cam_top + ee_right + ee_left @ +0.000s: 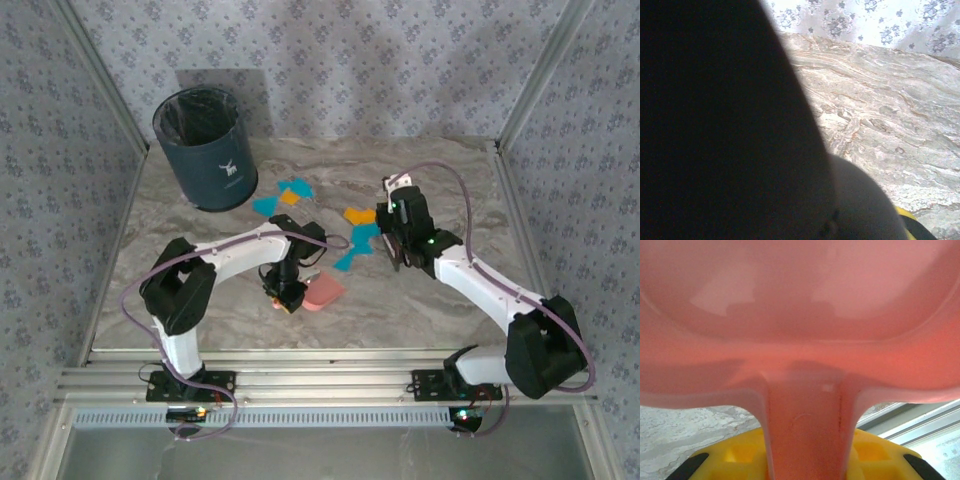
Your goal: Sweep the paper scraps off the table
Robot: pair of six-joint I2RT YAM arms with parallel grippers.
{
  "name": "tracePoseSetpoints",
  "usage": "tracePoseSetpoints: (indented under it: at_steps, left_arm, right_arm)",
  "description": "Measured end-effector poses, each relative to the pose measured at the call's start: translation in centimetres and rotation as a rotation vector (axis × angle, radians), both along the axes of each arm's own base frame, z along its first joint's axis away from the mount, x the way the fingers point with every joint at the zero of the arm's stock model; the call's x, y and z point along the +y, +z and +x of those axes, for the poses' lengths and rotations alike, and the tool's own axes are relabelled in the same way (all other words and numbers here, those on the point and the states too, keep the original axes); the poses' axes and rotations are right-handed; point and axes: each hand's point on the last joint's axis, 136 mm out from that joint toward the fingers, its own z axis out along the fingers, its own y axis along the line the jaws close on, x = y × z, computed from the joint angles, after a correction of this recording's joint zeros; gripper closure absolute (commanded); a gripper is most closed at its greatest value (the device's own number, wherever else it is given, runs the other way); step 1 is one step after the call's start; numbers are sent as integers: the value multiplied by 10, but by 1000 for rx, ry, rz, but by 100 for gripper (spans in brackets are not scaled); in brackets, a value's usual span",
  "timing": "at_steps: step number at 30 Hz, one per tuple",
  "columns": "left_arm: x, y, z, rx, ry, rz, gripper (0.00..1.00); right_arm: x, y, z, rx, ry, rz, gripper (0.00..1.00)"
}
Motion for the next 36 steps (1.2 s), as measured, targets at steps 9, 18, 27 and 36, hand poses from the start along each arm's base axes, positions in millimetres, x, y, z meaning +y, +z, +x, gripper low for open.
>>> tracePoseSetpoints:
  at_steps: [9,18,27,36]
  left_arm:
    - [-10,-6,9,-12,-2,-12,100]
    - [-13,-9,14,-25,-2,-15,100]
    - [-14,-10,21,-42,20,-24,100]
    - [-12,-11,30,-60,53,-29,100]
  right_arm:
    - [23,0,-9,-1,61,1,100]
    - [48,-1,-22,8,152,1,100]
    - [72,-1,-38,24,269,9,100]
    - [91,1,-58,48,387,40,100]
